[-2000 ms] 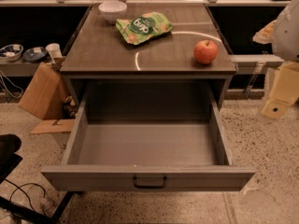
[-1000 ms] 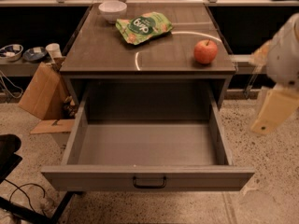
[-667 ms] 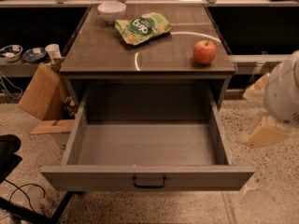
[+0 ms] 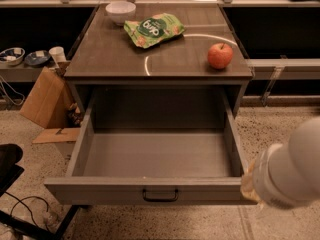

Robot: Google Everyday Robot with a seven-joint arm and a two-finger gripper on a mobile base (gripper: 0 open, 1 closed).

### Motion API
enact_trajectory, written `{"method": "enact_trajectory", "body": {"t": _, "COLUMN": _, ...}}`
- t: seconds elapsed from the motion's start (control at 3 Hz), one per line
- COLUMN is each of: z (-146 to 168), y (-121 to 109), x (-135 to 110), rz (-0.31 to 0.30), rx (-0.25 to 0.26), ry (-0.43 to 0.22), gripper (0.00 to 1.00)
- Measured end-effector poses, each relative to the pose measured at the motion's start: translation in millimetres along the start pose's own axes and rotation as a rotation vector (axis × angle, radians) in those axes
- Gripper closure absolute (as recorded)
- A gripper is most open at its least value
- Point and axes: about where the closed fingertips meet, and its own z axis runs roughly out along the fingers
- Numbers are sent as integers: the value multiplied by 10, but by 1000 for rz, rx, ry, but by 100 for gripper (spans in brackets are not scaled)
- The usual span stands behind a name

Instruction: Close top drawer

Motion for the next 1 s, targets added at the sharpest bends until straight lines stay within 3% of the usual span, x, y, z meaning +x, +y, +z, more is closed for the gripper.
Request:
{"method": "enact_trajectory", "body": {"t": 0.33, "z": 907, "y": 492, "x": 289, "rz": -5, "rx": -129, "ry": 77, "gripper": 100}}
{"method": "enact_trajectory", "body": {"t": 0.67, "z": 1511, "y": 805, "x": 495, "rz": -8, "rx": -204, "ry": 113, "gripper": 100}}
{"method": "enact_trajectory", "body": {"t": 1.0, "z": 1847, "y": 844, "x": 578, "rz": -27, "rx": -180, "ry": 139, "gripper": 100}}
